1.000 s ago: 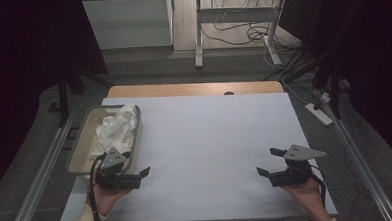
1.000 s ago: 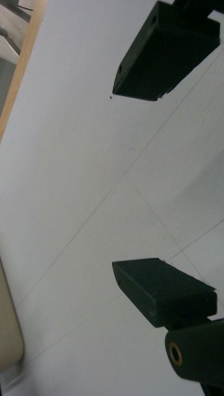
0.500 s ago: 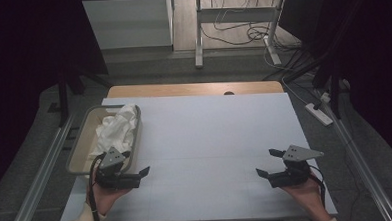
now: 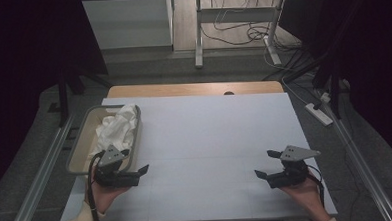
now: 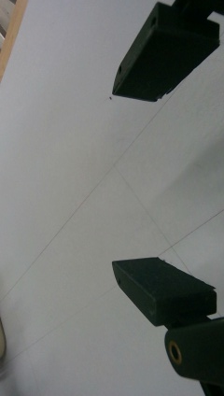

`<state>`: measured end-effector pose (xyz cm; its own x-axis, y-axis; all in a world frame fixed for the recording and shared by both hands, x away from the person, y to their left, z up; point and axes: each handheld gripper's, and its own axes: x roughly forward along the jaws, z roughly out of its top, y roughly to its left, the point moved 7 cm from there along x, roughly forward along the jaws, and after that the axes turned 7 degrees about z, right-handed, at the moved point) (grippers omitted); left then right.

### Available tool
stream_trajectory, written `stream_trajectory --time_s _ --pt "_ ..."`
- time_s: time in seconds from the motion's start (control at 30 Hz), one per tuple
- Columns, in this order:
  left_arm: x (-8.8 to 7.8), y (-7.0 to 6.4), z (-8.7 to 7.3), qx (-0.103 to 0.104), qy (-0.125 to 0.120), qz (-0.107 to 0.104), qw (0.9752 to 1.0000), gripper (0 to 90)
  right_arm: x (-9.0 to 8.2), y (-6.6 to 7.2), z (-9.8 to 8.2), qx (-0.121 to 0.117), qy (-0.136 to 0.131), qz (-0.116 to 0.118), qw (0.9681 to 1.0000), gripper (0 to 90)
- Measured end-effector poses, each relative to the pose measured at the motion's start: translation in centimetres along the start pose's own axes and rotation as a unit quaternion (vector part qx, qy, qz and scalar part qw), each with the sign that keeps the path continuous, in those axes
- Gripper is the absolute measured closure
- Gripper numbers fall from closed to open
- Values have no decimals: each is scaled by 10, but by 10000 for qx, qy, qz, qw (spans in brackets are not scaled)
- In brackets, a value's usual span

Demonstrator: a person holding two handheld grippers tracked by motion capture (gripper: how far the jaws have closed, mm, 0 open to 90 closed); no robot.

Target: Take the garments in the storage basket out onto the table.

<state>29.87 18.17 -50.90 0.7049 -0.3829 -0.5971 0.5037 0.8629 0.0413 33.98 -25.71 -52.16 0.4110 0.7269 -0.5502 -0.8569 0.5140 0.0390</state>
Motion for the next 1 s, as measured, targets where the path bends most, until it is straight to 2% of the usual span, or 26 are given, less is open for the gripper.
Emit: stream_trajectory --time_s 0.5,0.8,1.0 --pt "-13 4 16 -42 -101 3 9999 128 0 0 1 8 6 8 10000 134" --pt "-13 6 34 0 -181 15 9998 128 0 0 1 3 8 5 10000 134" --pt "-11 6 35 2 -123 26 9999 128 1 0 1 8 6 22 10000 134"
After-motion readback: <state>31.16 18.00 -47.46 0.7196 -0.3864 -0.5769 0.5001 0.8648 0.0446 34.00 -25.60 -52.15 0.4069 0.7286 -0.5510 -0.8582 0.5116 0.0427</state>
